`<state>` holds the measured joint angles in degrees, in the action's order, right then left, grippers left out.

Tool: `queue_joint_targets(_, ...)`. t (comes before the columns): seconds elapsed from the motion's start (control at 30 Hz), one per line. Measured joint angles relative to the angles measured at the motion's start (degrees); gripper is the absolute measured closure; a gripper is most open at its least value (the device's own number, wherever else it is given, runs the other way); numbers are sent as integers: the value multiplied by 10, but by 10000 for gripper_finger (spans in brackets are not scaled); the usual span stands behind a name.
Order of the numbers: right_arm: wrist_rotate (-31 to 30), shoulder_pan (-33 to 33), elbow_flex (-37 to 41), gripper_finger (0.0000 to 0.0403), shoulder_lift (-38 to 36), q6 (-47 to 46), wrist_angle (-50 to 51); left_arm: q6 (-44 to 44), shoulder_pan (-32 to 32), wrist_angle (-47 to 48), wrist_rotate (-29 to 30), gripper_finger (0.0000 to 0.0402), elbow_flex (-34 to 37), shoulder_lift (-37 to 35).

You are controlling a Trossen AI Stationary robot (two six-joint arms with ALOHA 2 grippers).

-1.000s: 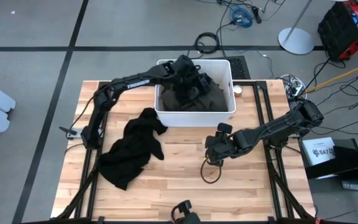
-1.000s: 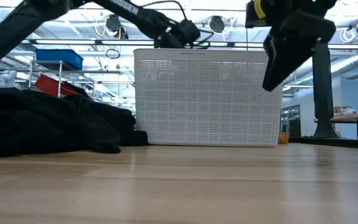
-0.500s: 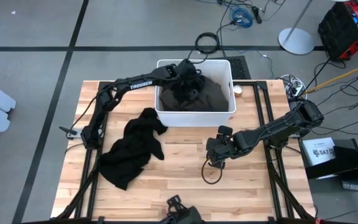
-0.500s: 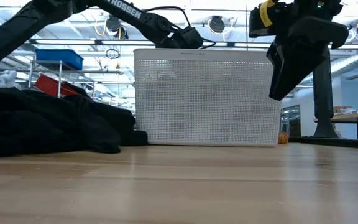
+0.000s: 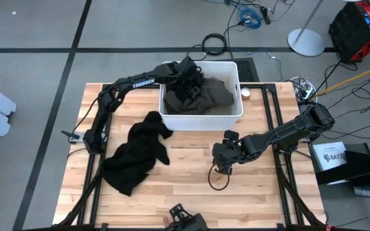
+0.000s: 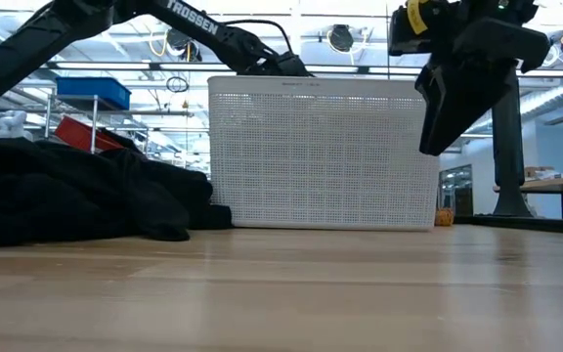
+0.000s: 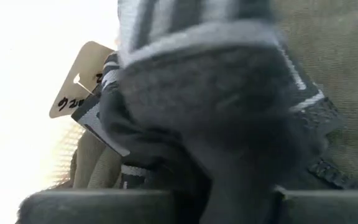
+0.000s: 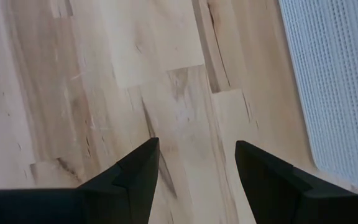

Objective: Sort clothes
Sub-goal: Put the black boxer into the white bin

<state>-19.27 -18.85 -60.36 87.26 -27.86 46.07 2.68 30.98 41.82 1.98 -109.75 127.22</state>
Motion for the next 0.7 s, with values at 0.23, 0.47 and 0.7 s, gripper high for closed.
queue_joint_targets(0.23, 0, 0, 0, 203, 0, 15, -18, 1, -13, 20, -9, 269, 4, -46)
queue_joint_targets(0.47, 0, 0, 0, 203, 0, 16, -18, 45, -23, 90, -45, 191, 7, -122)
queue_joint_targets(0.7, 0, 1, 0, 203, 0, 22, -28, 71, -23, 109, -78, 180, 8, -201)
